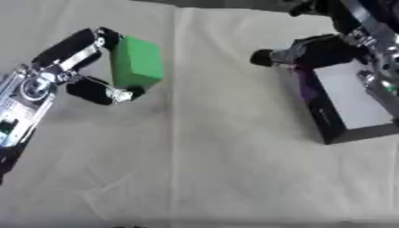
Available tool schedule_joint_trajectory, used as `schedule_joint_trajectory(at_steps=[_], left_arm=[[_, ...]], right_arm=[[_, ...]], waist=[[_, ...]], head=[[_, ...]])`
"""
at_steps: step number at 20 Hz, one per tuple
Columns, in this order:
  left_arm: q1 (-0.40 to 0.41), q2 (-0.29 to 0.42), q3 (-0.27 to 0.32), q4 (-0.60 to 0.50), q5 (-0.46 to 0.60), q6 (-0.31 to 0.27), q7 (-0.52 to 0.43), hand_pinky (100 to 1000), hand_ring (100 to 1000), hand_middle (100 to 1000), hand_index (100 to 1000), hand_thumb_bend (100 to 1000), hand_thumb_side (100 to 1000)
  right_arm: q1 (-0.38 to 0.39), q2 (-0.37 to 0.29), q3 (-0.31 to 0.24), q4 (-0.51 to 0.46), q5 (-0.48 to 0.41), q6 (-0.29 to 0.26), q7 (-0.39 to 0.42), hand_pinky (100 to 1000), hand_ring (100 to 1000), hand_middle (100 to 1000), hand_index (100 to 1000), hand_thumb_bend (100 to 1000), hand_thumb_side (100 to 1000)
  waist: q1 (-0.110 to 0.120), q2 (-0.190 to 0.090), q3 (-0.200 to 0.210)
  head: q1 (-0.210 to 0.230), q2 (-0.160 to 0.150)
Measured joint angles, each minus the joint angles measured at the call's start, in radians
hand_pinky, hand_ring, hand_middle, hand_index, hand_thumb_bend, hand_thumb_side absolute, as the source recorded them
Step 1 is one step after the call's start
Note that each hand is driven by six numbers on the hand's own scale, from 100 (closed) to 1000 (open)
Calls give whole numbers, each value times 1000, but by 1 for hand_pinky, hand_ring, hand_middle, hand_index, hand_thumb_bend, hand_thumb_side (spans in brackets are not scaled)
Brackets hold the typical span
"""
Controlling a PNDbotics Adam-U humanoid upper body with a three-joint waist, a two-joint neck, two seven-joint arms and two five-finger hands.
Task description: Pick up the objects with one hand, pass them to the other hand, and then place them into the box on the other side of the table.
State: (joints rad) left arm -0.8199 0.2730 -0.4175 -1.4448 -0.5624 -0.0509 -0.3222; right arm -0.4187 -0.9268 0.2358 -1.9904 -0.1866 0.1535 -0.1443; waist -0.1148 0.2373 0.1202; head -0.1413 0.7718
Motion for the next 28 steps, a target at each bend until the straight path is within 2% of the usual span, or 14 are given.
schedule_joint_trajectory(at_steps=[13,28], left_arm=[[-18,-96,-5,50,-3,-34,13,722,553,519,431,100,390],[-40,-161,-16,92,-20,-89,9,721,550,516,429,100,384]], right_arm=[[-61,45,55,0,0,47,59,726,813,829,816,838,236],[-93,75,92,0,12,48,148,729,823,836,820,821,222]], waist=[[0,1,24],[-2,11,49]], head=[[-49,0],[-78,0]])
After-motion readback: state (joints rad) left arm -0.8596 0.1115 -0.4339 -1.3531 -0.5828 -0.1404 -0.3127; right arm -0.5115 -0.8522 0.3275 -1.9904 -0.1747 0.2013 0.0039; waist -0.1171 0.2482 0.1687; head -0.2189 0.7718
